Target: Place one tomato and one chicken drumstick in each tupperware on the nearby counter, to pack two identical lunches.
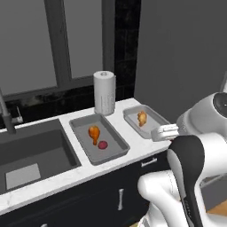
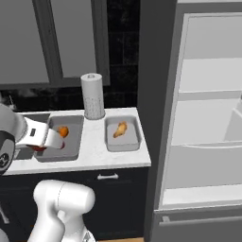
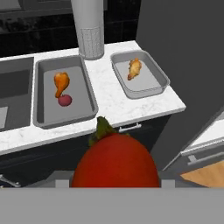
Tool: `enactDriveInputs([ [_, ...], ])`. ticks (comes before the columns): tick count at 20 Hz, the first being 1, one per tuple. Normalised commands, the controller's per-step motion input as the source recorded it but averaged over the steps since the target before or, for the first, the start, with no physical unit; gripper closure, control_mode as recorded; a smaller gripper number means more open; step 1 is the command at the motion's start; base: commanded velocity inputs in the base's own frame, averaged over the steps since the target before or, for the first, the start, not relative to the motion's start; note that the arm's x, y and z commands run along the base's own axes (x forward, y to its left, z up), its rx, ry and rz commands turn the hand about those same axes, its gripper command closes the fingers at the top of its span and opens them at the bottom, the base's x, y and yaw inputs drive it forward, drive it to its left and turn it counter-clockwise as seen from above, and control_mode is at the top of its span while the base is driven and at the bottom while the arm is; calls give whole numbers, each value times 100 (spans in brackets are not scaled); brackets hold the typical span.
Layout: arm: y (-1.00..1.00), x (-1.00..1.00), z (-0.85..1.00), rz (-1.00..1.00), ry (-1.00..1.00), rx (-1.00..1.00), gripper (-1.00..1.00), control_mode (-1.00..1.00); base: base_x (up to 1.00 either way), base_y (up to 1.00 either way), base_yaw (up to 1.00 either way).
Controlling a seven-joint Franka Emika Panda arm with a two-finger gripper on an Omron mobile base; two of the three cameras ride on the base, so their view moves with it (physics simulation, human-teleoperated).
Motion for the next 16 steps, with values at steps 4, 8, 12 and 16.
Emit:
enactDriveInputs([
  [4,0,0,0,0,0,0,100,100,68,-1,0],
  [8,0,0,0,0,0,0,100,100,47,-3,0],
  [12,0,0,0,0,0,0,100,100,36,-5,0],
  [16,0,0,0,0,0,0,100,100,43,-6,0],
])
